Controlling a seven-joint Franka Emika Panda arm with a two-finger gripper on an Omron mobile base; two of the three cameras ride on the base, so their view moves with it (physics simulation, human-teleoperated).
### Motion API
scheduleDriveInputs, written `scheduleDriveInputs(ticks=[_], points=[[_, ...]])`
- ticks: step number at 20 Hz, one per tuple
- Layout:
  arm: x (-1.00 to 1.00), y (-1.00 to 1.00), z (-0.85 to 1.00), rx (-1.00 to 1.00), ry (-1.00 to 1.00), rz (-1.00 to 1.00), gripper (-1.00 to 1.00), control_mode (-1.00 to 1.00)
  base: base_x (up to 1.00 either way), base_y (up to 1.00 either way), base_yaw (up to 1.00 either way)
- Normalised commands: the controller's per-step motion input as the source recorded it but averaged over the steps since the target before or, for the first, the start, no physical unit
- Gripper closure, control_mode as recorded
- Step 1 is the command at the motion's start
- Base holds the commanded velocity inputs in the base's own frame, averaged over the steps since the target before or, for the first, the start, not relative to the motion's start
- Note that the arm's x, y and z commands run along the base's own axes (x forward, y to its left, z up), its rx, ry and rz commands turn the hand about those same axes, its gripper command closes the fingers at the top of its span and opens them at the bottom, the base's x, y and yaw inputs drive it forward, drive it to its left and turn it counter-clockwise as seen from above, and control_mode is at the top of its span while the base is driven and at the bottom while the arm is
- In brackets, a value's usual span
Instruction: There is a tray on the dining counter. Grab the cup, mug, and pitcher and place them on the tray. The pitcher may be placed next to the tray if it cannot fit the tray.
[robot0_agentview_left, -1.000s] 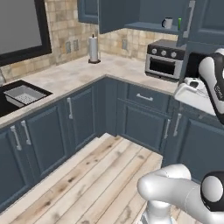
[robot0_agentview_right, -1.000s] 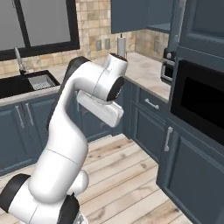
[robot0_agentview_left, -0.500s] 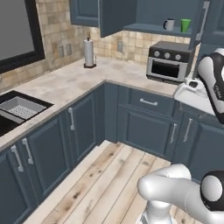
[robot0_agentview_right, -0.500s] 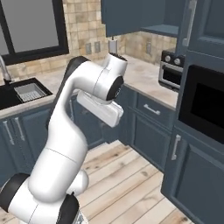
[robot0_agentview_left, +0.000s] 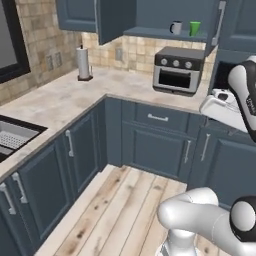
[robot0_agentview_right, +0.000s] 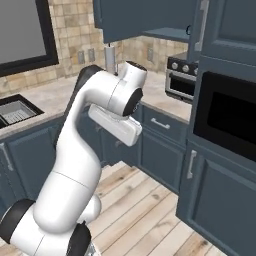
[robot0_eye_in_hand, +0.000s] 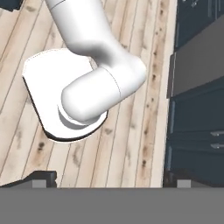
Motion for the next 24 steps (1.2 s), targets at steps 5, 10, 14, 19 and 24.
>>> scheduleDriveInputs(ticks=[5, 10, 14, 19, 24], points=[[0.00, 0.00, 0.00, 0.00, 0.00, 0.00, -1.00, 1.00, 0.43, 0.67, -0.27], [0.00, 0.00, 0.00, 0.00, 0.00, 0.00, -1.00, 1.00, 0.57, 0.56, -0.23], [0.00, 0.00, 0.00, 0.00, 0.00, 0.00, -1.00, 1.00, 0.74, 0.41, -0.19], [0.00, 0.00, 0.00, 0.00, 0.00, 0.00, -1.00, 1.00, 0.75, 0.09, -0.20], [0.00, 0.00, 0.00, 0.00, 0.00, 0.00, -1.00, 1.00, 0.62, 0.00, -0.26]])
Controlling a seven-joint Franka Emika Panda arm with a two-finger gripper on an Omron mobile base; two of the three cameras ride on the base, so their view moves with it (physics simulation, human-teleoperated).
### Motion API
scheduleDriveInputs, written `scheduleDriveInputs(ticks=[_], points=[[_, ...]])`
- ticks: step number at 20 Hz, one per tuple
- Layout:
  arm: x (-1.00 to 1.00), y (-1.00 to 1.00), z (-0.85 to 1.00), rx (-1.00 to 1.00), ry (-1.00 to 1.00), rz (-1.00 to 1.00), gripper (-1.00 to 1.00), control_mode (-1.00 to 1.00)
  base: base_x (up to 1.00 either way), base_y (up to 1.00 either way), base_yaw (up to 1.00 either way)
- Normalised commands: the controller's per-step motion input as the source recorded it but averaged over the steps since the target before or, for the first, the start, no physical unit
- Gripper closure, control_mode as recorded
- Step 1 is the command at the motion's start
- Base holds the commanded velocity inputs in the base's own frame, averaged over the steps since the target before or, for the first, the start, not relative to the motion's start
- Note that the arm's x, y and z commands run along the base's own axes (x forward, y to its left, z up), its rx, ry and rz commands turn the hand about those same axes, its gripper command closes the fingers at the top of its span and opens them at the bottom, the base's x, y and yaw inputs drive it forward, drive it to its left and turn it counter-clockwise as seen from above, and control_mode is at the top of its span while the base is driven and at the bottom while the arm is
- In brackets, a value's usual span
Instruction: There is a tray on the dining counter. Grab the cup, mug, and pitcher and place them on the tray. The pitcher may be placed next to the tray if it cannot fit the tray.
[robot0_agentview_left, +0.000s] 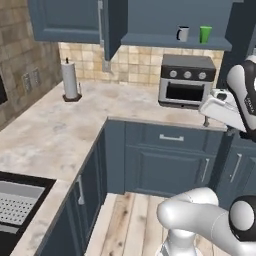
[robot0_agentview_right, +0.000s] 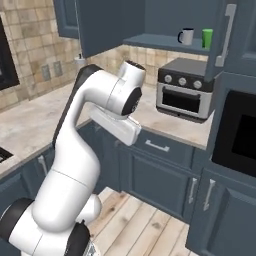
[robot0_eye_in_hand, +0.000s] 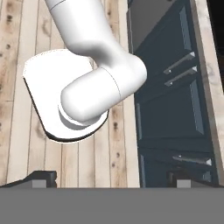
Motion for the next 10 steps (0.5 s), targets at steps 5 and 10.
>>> scheduleDriveInputs(ticks=[5, 10], points=[[0.00, 0.00, 0.00, 0.00, 0.00, 0.00, -1.00, 1.00, 0.57, 0.06, -0.32], [0.00, 0.00, 0.00, 0.00, 0.00, 0.00, -1.00, 1.00, 0.62, 0.24, -0.33]])
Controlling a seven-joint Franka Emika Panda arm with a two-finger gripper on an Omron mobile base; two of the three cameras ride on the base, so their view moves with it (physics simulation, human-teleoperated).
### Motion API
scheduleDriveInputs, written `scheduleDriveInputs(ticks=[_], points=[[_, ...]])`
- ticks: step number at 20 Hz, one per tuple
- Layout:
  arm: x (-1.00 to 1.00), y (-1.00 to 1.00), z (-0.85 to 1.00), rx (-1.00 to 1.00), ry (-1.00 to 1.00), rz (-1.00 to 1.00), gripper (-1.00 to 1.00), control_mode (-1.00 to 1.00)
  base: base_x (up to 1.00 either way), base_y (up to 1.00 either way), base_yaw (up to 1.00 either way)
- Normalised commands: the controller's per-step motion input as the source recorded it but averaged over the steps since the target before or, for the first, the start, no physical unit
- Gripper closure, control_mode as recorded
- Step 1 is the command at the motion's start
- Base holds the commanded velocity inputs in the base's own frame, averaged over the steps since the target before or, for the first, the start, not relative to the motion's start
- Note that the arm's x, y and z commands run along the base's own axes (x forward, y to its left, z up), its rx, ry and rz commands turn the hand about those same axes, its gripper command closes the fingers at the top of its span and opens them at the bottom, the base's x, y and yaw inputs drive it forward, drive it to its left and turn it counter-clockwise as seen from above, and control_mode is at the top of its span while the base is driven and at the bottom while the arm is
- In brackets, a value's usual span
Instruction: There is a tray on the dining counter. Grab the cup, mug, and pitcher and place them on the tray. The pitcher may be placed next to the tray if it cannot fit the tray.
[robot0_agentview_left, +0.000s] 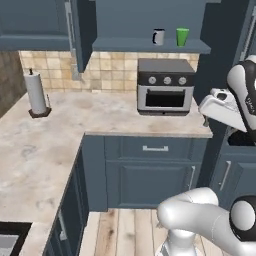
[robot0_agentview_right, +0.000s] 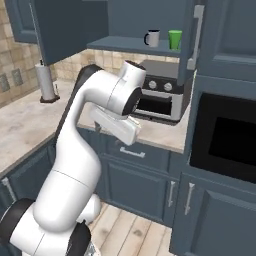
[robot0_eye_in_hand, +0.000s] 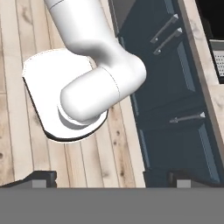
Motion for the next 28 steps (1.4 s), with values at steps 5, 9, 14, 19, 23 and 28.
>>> scheduleDriveInputs(ticks=[5, 9, 14, 19, 23, 28], points=[[0.00, 0.00, 0.00, 0.00, 0.00, 0.00, -1.00, 1.00, 0.62, 0.29, -0.30], [0.00, 0.00, 0.00, 0.00, 0.00, 0.00, -1.00, 1.00, 0.46, 0.40, -0.28], [0.00, 0.00, 0.00, 0.00, 0.00, 0.00, -1.00, 1.00, 0.51, 0.40, -0.28], [0.00, 0.00, 0.00, 0.00, 0.00, 0.00, -1.00, 1.00, 0.63, 0.30, -0.28], [0.00, 0.00, 0.00, 0.00, 0.00, 0.00, -1.00, 1.00, 0.59, 0.13, -0.26], [0.00, 0.00, 0.00, 0.00, 0.00, 0.00, -1.00, 1.00, 0.38, 0.29, -0.22]])
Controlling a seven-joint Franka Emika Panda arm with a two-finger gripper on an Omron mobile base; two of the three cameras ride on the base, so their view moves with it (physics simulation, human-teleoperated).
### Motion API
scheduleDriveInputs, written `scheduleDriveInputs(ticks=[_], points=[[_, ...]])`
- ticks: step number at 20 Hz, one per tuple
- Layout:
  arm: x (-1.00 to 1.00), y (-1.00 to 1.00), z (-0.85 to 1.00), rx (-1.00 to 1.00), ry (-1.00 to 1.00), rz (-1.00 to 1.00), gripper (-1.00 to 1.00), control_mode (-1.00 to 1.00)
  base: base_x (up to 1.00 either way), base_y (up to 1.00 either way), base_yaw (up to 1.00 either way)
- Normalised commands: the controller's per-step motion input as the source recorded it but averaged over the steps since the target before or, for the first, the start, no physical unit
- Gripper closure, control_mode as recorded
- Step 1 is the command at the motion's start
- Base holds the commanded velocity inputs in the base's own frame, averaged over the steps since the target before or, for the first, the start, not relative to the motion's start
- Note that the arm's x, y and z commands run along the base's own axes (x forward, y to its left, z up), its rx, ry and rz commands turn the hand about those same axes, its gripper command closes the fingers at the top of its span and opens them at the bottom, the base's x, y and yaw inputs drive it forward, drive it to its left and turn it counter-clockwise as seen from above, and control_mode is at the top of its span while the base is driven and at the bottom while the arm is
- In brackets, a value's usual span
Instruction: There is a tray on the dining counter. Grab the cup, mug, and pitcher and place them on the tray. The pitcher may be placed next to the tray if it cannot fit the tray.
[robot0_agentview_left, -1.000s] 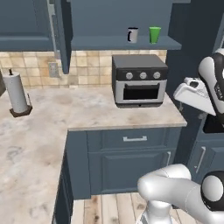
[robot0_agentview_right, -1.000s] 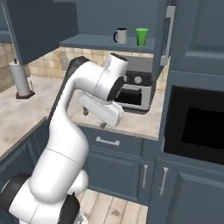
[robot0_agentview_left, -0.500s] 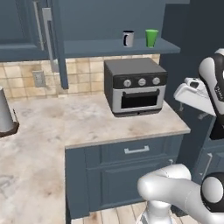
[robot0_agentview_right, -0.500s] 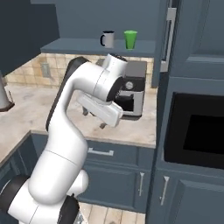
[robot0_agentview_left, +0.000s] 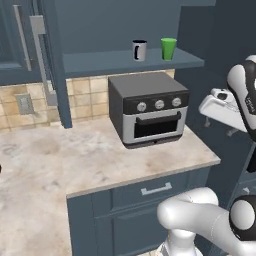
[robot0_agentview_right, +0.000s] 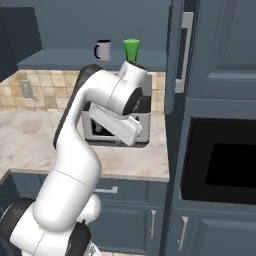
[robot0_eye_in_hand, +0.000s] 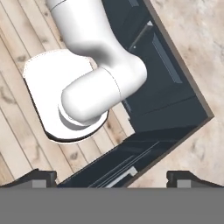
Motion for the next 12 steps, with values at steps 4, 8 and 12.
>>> scheduleDriveInputs(ticks=[4, 8, 12], points=[[0.00, 0.00, 0.00, 0.00, 0.00, 0.00, -1.00, 1.00, 0.32, 0.32, -0.18], [0.00, 0.00, 0.00, 0.00, 0.00, 0.00, -1.00, 1.00, 0.36, 0.27, -0.16], [0.00, 0.00, 0.00, 0.00, 0.00, 0.00, -1.00, 1.00, 0.38, 0.20, -0.14]])
